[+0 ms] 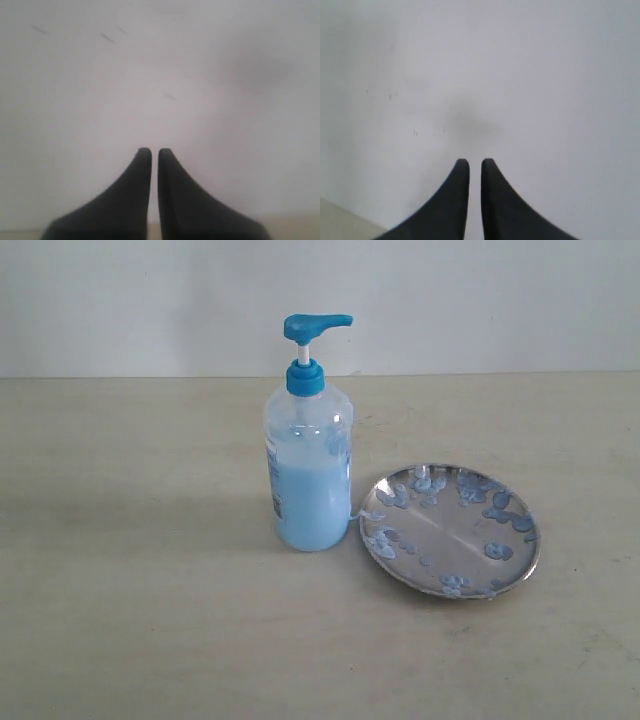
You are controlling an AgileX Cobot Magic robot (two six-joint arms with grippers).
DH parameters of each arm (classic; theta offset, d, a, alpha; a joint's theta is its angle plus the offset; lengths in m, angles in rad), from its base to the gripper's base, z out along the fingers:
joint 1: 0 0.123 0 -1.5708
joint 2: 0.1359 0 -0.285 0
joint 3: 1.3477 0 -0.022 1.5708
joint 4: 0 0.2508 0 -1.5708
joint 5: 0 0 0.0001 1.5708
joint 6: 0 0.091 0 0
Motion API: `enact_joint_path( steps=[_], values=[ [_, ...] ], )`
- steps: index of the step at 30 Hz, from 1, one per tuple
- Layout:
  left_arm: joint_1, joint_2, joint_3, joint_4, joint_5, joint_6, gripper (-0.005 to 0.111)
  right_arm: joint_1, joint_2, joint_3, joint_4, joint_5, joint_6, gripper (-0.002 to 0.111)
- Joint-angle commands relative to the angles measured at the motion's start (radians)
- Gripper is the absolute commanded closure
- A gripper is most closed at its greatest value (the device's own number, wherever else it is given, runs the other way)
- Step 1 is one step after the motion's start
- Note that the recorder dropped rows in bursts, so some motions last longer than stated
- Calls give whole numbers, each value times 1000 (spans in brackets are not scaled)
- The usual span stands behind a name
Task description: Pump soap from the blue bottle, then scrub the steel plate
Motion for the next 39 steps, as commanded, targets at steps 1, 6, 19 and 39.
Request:
enact_joint_path(
  steps=[1, 6, 19, 39],
  values=[
    [8, -186, 88, 0, 347, 55, 102, -2, 256, -211, 2, 112, -69, 109],
    [-246, -352, 550, -347, 495, 224, 102, 10, 848, -390, 196, 544, -45, 109],
    [-285, -1040, 1182, -408, 450, 298, 102, 38, 1013, -416, 431, 967, -448, 109],
    [-285, -1295, 1198, -396, 198, 201, 102, 38, 1160, -453, 586, 1003, -604, 109]
  ],
)
